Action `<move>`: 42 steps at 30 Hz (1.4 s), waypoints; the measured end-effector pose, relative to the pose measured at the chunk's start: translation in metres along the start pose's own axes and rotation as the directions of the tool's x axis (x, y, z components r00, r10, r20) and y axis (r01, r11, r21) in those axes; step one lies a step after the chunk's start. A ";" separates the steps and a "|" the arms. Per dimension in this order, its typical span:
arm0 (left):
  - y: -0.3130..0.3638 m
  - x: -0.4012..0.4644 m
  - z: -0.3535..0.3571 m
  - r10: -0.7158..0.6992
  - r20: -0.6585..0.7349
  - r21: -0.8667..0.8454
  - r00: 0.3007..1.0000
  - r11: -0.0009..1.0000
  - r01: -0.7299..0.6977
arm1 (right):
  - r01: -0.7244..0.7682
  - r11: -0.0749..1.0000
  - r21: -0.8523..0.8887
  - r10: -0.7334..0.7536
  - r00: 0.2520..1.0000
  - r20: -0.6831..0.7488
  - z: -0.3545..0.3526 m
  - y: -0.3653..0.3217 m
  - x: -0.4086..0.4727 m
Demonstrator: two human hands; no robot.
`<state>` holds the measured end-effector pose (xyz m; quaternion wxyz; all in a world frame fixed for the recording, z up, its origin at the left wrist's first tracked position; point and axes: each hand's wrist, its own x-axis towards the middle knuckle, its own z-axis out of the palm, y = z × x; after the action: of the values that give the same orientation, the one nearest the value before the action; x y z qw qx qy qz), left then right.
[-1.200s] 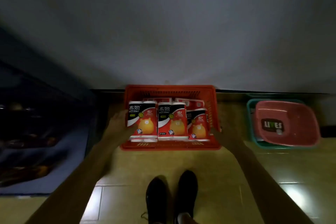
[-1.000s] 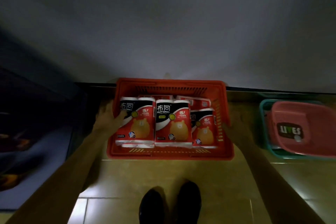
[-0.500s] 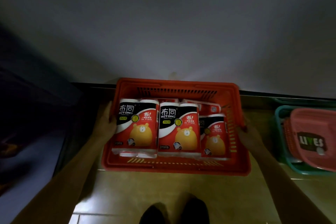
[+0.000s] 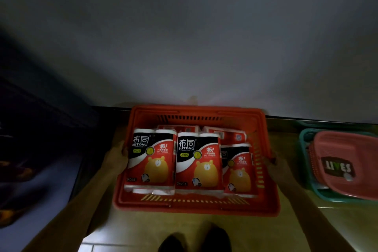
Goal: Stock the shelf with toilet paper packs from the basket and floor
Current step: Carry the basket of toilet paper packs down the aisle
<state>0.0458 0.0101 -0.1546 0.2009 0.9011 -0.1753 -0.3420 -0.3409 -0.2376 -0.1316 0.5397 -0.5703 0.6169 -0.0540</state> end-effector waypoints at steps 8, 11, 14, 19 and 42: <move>0.035 -0.112 -0.091 0.011 -0.037 0.080 0.999 0.997 -0.008 | 0.005 0.996 -0.091 -0.009 0.999 -0.041 -0.057 -0.070 -0.107; 0.060 -0.167 -0.142 0.021 -0.048 0.071 0.999 0.997 -0.017 | 0.013 0.991 -0.134 -0.021 0.998 -0.057 -0.087 -0.113 -0.163; 0.089 -0.217 -0.198 0.056 -0.060 0.051 0.997 0.997 -0.053 | 0.041 0.986 -0.161 -0.055 0.995 -0.081 -0.117 -0.163 -0.219; 0.140 -0.289 -0.285 0.118 -0.097 0.034 0.988 0.993 -0.115 | 0.069 0.976 -0.207 -0.096 0.988 -0.123 -0.168 -0.245 -0.302; 0.103 -0.556 -0.318 -0.026 -0.377 -0.162 0.926 0.986 -0.038 | 0.310 0.890 -0.334 -0.310 0.949 0.054 -0.233 -0.311 -0.414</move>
<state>-0.1457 0.2509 0.4161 0.3064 0.9295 -0.1068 -0.1751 -0.4060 -0.1569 0.4263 0.4178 -0.7455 0.5183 -0.0328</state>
